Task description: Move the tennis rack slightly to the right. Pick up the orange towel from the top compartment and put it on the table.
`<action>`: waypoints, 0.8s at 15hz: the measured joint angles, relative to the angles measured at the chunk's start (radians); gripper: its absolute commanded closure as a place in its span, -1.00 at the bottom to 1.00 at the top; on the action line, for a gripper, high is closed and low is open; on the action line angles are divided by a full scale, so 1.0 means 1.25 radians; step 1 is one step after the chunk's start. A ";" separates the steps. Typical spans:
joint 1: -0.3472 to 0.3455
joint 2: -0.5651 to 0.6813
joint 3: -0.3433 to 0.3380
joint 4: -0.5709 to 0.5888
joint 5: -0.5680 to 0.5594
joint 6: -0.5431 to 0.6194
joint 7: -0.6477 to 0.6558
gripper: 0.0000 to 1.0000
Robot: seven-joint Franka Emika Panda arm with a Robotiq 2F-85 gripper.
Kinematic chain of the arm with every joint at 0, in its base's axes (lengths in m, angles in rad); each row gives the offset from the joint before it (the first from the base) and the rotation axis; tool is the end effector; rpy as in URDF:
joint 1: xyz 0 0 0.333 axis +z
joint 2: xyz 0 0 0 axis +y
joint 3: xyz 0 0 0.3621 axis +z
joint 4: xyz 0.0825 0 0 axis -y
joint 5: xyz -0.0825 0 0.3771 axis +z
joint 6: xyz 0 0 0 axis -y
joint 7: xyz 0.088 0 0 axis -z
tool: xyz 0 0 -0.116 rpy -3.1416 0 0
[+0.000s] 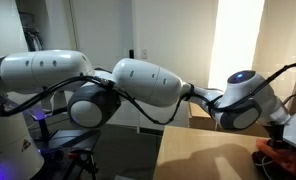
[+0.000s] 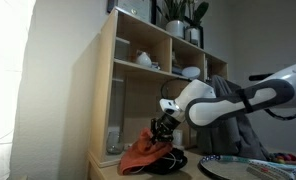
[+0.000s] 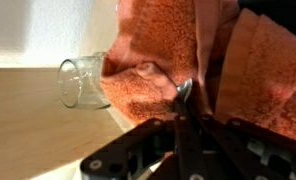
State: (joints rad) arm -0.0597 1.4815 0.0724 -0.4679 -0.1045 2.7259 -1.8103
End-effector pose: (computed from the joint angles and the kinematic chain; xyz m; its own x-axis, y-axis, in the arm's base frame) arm 0.8924 -0.0344 0.1999 -0.1548 0.9694 -0.1907 0.6959 0.2440 0.6754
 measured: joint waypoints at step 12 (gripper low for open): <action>0.004 0.003 -0.032 -0.184 -0.074 0.361 -0.085 0.96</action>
State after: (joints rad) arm -0.0552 1.4851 0.0320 -0.6976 -0.1975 3.1773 -1.9169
